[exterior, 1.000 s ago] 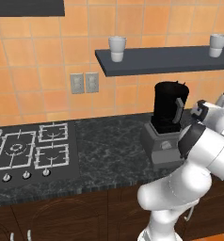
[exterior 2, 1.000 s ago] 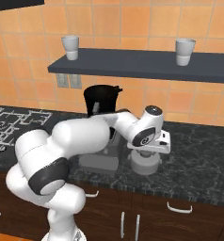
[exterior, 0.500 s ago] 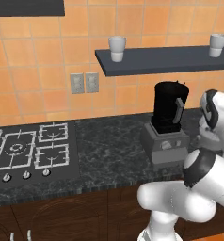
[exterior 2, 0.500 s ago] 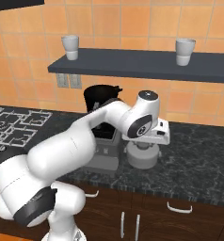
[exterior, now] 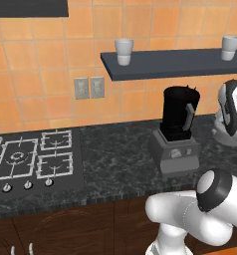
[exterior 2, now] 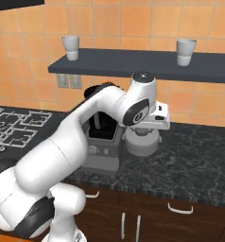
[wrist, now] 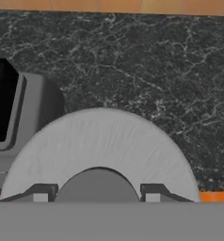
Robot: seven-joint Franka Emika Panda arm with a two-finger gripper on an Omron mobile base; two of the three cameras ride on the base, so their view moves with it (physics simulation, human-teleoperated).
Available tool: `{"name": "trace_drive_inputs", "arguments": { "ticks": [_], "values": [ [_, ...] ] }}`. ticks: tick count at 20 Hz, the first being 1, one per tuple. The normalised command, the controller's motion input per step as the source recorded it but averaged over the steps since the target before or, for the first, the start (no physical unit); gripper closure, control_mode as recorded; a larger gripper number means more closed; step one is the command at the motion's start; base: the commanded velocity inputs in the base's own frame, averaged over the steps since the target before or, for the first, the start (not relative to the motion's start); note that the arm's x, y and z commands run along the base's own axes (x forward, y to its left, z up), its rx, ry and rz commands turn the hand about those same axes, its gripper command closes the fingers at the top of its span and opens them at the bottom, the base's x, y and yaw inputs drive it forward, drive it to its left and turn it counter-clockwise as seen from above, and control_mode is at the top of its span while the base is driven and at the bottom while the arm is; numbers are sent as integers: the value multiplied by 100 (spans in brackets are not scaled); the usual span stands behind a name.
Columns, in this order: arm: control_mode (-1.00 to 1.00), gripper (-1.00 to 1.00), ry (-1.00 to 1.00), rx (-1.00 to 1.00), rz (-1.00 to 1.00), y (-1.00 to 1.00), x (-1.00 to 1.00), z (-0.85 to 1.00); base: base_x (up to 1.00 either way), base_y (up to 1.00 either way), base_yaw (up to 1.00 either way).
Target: Close the lid blender by securely placing the lid on top.
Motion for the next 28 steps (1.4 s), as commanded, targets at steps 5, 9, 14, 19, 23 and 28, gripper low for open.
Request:
{"name": "trace_drive_inputs", "arguments": {
  "ticks": [5,9,14,19,23,28],
  "values": [
    [-100,100,-7,0,0,2,0,100,0,0,0],
    [-100,100,-7,0,0,19,0,98,0,0,0],
    [-100,100,-8,0,0,27,0,87,0,0,0],
    [-100,100,-7,2,0,33,6,64,0,0,0],
    [-100,100,-3,4,0,40,23,36,0,0,0],
    [-100,100,0,2,0,40,35,23,0,0,0]
  ]
}}
